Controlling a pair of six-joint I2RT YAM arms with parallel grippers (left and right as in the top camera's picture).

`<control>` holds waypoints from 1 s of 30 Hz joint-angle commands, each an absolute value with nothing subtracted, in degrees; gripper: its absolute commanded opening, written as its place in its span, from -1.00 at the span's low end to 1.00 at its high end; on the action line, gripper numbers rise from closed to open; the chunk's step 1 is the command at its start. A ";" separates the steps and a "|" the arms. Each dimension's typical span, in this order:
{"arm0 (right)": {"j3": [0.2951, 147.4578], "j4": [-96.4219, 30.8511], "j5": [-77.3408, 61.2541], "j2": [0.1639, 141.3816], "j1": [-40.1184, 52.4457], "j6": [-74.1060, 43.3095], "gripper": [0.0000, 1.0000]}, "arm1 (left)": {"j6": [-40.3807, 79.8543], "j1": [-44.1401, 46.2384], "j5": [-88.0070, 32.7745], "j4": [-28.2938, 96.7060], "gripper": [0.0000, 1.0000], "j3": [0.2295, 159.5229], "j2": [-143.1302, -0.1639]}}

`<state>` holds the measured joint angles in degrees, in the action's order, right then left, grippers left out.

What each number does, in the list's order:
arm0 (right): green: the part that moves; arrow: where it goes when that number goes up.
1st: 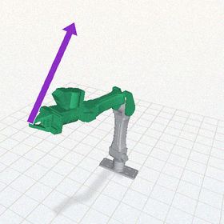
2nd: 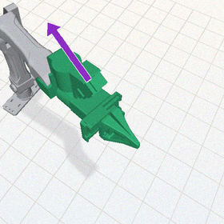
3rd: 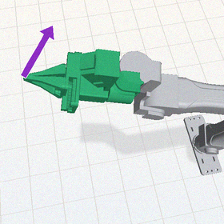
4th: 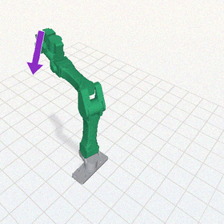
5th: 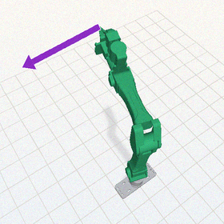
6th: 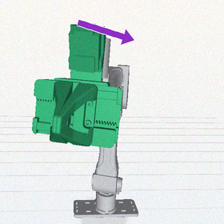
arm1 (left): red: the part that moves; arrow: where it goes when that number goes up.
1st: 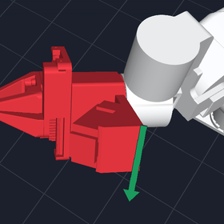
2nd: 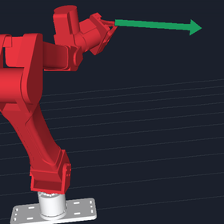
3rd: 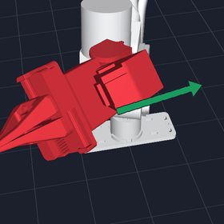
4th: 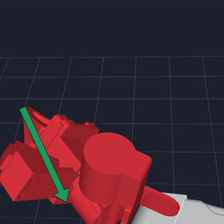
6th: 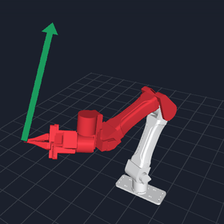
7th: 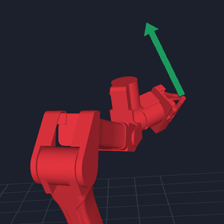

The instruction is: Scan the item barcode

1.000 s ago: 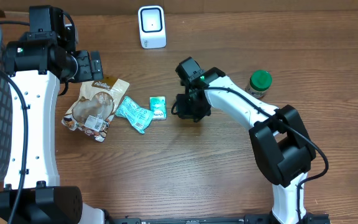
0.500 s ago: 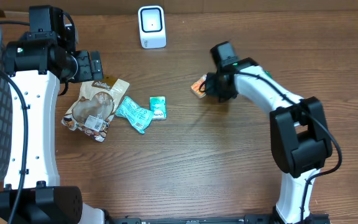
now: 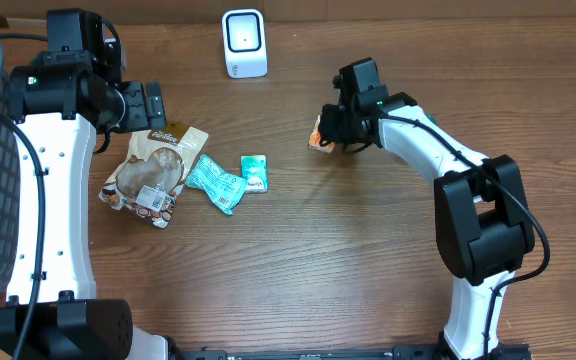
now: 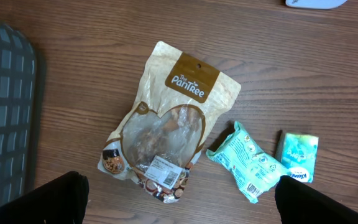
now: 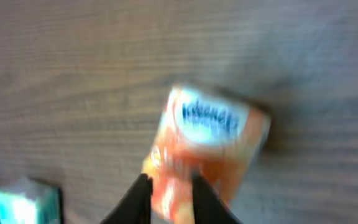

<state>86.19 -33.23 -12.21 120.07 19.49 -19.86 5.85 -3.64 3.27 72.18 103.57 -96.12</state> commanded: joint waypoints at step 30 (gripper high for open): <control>93.89 -31.57 -6.63 127.44 20.25 -15.99 -0.07 | 6.44 -3.68 2.98 72.14 0.99 104.25 -95.37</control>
<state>92.92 -31.31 -2.33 127.11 19.92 -16.29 5.85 -3.64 3.25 72.18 103.57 -96.12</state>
